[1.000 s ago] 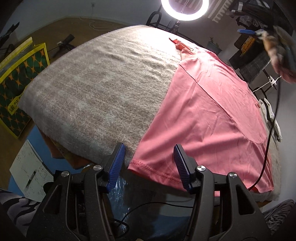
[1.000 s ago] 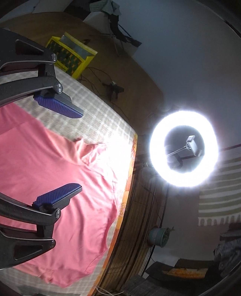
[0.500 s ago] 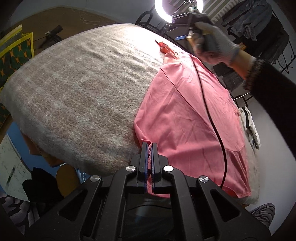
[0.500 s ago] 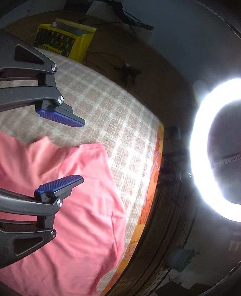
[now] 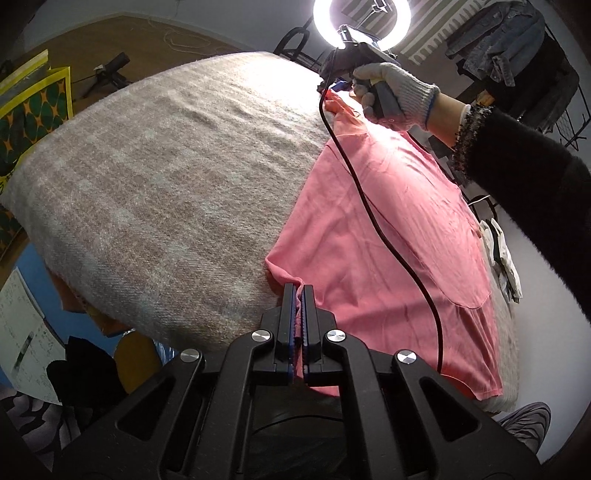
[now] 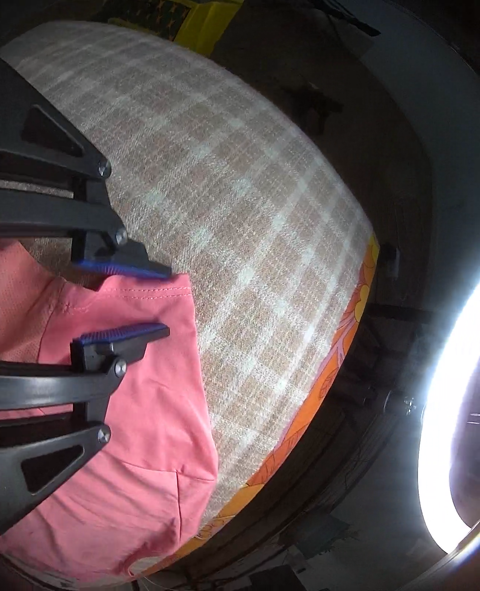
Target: Fold small clothes
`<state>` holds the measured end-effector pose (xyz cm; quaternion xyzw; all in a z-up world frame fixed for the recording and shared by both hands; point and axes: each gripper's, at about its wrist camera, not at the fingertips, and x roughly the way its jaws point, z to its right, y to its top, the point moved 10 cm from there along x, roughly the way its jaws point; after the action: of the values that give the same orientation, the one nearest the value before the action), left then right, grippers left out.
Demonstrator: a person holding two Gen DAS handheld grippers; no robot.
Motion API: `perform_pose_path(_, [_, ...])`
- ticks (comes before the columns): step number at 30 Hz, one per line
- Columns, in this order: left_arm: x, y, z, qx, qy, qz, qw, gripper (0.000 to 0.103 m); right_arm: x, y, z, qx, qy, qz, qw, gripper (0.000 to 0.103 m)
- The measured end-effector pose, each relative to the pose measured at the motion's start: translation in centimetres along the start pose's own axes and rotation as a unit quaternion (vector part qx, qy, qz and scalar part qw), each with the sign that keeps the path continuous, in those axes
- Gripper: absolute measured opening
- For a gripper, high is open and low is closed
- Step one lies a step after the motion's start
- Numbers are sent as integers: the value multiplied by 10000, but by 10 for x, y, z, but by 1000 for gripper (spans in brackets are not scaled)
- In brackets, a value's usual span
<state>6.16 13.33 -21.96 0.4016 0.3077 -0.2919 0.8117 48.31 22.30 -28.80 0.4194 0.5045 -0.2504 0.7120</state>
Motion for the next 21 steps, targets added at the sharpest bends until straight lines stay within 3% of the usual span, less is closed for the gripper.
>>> perform_pose_path(1, [-1, 0, 1, 30, -9, 4, 10000, 0, 0, 1, 3, -12, -55, 27, 10000, 2])
perform_pose_path(2, [-3, -1, 4, 61, -32, 24, 10000, 0, 0, 2, 5, -23, -87, 61, 9999, 0])
perform_pose_path(14, [-27, 2, 44, 705, -281, 379, 9964, 0, -62, 9, 65, 735, 547, 1058, 9902, 0])
perform_pose_path(21, [-33, -9, 92, 1463, -425, 467, 9872, 0, -106, 2, 112, 1014, 648, 1457, 9820, 0])
